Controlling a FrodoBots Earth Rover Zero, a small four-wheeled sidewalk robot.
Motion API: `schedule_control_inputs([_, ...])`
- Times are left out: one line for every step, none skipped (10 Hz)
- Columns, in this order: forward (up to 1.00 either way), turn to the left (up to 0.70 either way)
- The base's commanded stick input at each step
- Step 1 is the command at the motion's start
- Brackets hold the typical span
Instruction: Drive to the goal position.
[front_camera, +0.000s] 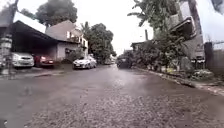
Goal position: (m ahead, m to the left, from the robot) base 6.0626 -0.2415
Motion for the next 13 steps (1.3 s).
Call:
schedule_control_inputs([1.00,0.00])
schedule_control_inputs([1.00,0.00])
schedule_control_inputs([1.00,0.00])
schedule_control_inputs([1.00,0.00])
schedule_control_inputs([1.00,0.00])
schedule_control_inputs([1.00,0.00])
schedule_control_inputs([1.00,0.00])
schedule_control_inputs([1.00,0.00])
schedule_control_inputs([1.00,0.00])
schedule_control_inputs([1.00,0.00])
schedule_control_inputs([1.00,0.00])
schedule_control_inputs([1.00,0.00])
schedule_control_inputs([1.00,0.00])
